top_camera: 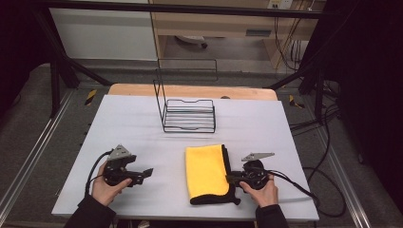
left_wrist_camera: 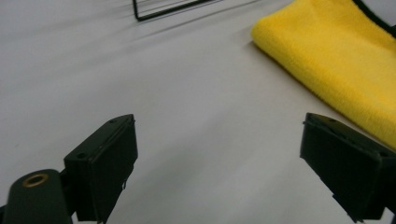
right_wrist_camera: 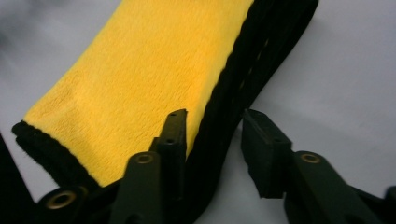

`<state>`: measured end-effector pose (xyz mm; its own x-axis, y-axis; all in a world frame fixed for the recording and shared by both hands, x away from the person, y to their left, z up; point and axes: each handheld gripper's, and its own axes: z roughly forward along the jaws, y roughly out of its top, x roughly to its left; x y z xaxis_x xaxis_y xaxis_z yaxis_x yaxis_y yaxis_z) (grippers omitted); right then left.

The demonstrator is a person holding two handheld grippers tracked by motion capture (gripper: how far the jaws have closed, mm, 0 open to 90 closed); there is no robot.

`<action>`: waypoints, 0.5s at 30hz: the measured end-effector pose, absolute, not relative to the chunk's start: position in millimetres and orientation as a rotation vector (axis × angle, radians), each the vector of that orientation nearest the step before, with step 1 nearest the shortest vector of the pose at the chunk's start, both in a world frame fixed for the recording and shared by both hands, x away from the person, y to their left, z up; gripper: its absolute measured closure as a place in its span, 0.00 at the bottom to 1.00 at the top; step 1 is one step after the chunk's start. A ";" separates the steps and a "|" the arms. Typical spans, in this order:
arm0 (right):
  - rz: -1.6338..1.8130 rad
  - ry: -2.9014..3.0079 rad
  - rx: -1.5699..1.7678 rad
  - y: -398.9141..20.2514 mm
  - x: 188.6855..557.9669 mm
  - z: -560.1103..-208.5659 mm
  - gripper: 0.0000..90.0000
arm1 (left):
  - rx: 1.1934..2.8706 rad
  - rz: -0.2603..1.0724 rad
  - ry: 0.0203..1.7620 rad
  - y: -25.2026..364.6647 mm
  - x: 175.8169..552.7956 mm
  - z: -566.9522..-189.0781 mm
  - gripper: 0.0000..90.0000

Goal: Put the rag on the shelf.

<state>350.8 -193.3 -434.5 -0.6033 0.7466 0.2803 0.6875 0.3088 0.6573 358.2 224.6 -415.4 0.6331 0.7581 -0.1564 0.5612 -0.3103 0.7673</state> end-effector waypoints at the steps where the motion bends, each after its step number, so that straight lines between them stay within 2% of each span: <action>1: 1.191 2.461 1.341 -194.7 351.2 -432.8 0.59 | 2.014 0.290 1.030 217.3 360.5 -414.4 0.14; 4: 1.234 2.408 1.285 -198.2 354.3 -429.1 0.49 | 2.025 0.266 1.022 193.5 368.3 -414.3 0.17; 8: 1.243 2.374 1.269 -201.0 361.4 -426.6 0.42 | 2.043 0.256 1.031 165.4 379.0 -420.5 0.23; 10: 1.237 2.368 1.268 -202.1 366.9 -426.7 0.41 | 2.037 0.236 1.054 153.0 385.3 -425.3 0.26; 11: 1.248 2.351 1.277 -202.0 373.4 -427.7 0.41 | 2.043 0.227 1.057 147.3 388.5 -427.5 0.31; 15: 1.259 2.352 1.302 -199.5 382.8 -429.9 0.41 | 2.069 0.180 1.057 129.1 398.1 -435.0 0.36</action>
